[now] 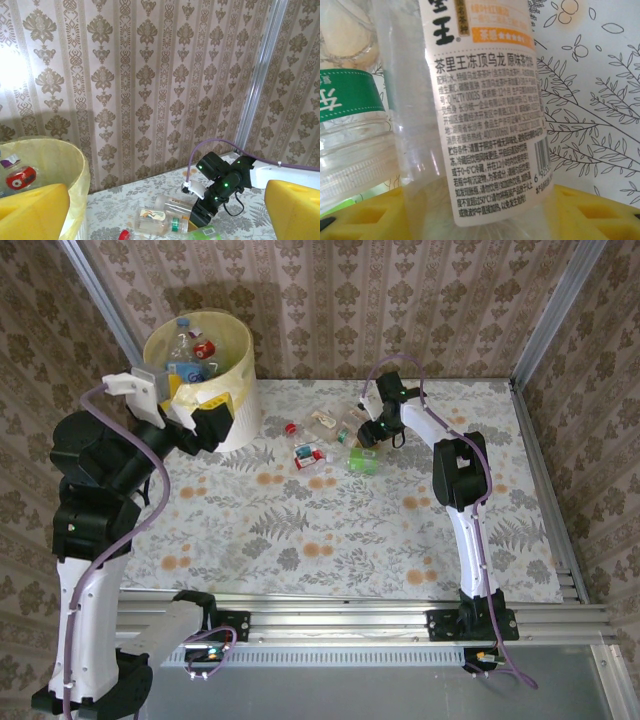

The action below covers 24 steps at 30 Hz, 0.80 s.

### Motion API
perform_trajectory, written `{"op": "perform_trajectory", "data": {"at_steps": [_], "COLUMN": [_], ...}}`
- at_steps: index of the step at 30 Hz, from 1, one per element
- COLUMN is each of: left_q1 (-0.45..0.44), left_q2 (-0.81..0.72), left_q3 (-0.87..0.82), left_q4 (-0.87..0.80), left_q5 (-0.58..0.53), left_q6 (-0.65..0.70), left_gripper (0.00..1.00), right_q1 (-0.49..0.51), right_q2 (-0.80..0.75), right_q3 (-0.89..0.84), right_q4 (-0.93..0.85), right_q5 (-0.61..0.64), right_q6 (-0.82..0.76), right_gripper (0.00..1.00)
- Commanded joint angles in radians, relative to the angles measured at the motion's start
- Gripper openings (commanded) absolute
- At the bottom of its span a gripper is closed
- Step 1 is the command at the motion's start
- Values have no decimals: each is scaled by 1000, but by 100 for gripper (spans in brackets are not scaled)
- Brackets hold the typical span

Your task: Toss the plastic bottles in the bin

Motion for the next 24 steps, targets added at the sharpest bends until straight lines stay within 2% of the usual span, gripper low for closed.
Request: {"op": "perform_trajectory", "data": {"at_steps": [1,6,10,20,24], "left_q1": [-4,-5,-23,-132,-168], "left_q2": [7,24,45,90,109], "left_q3": [-7,-7,-4,-46,-81], "left_q4": [19,29,57,103,132], "left_q5": [27,49,119,60,32], "left_q6": [-28,-39,-60,-51,-62], "left_gripper": [100,100,100,100,100], "right_q1": [10,16,17,22,29], "right_q2": [-37,-68,-107,-229,-287], "right_q3": [-18,-57,-112,-282,-364], "right_q4": [-17,4,24,104,149], "right_q5": [33,63,74,85,85], "right_q6": [-25,-27,-26,-13,-3], "right_gripper": [56,49,44,34,33]}}
